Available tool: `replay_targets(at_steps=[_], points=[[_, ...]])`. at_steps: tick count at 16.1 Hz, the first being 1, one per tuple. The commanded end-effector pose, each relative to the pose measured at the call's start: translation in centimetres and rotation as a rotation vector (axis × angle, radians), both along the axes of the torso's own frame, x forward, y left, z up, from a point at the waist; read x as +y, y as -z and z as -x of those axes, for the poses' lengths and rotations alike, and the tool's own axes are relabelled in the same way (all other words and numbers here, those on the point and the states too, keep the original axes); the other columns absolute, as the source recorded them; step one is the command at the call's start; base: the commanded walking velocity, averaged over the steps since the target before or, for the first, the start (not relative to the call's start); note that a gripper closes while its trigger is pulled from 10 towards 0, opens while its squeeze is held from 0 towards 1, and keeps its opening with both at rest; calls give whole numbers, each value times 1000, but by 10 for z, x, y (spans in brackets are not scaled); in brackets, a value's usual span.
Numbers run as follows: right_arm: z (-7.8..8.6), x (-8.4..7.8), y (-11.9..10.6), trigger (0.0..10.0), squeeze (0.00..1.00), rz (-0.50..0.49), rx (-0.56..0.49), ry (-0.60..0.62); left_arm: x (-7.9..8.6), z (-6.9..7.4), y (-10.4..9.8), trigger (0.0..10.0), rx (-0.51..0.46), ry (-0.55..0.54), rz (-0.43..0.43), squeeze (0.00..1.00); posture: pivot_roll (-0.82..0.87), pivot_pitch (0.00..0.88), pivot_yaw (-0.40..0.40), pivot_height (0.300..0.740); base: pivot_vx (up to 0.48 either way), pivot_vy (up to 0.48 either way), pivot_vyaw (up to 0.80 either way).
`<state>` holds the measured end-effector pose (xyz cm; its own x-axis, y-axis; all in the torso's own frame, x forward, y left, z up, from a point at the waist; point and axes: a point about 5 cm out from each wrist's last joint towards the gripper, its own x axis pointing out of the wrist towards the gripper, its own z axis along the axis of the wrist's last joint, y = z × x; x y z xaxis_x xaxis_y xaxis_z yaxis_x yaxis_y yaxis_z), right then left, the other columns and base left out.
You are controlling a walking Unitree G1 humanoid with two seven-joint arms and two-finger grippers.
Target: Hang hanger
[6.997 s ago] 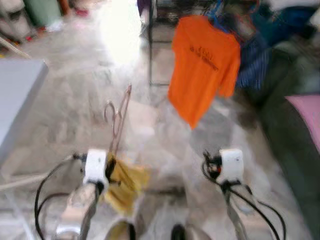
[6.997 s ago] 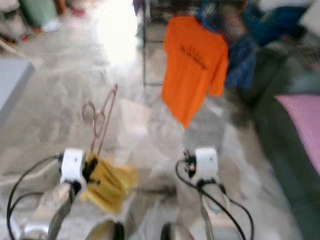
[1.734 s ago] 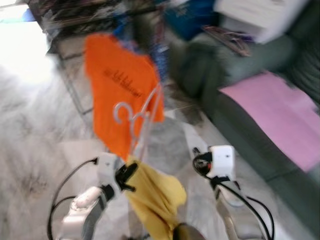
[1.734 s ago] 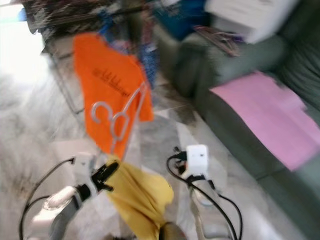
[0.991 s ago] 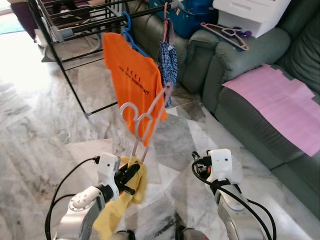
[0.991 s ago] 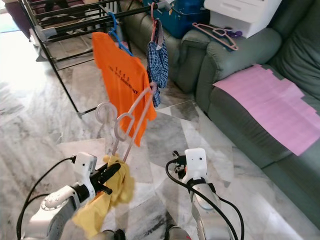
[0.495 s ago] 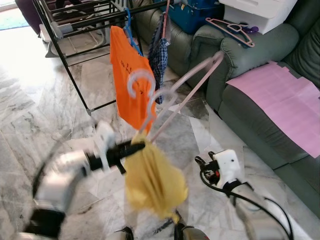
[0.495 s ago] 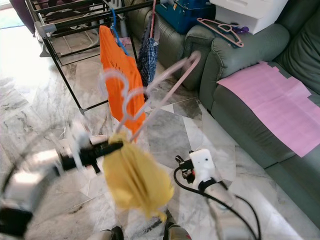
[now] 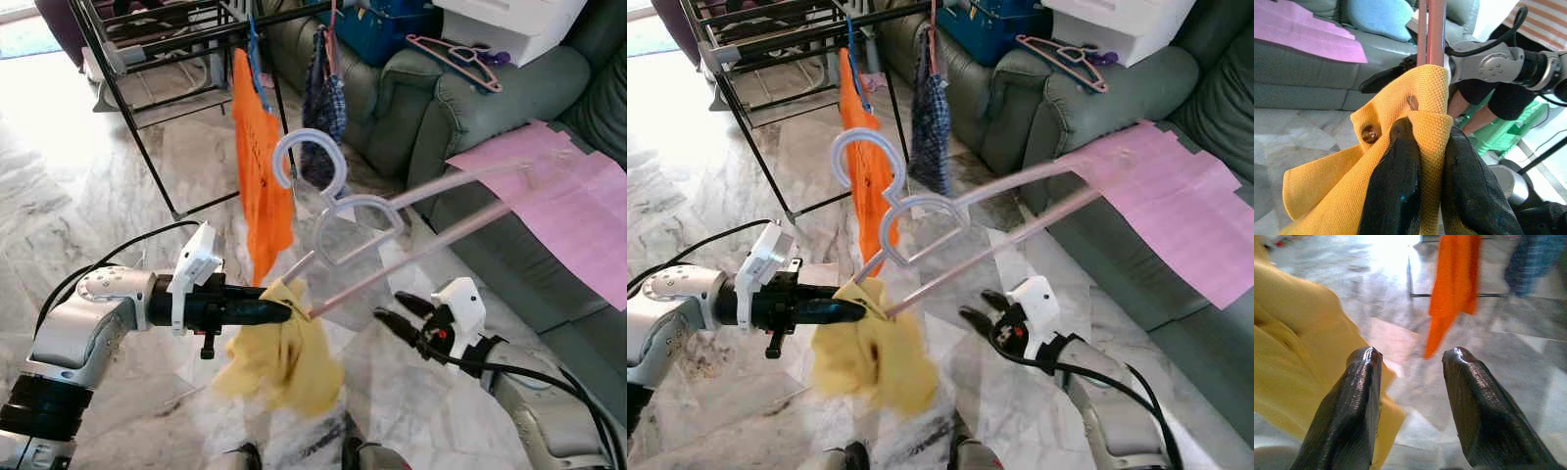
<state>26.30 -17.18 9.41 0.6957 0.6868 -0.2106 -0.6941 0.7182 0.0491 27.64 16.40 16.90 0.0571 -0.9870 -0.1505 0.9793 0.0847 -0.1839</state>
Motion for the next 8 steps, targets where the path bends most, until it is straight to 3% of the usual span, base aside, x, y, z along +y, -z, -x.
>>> replay_targets(at_steps=[1,5,8], points=[[5,1,-1,10000,0,-14,21,-39,-6,3,-14,10000,-39,69,20,0,-135,191,-2,740,0,0,0],[6,-3,-1,10000,0,-27,93,-147,-15,8,-21,10000,-39,141,41,0,-137,197,-1,740,0,0,0],[8,4,0,10000,0,-70,167,-253,-24,13,-27,10000,-41,176,62,0,-132,200,-3,740,0,0,0]])
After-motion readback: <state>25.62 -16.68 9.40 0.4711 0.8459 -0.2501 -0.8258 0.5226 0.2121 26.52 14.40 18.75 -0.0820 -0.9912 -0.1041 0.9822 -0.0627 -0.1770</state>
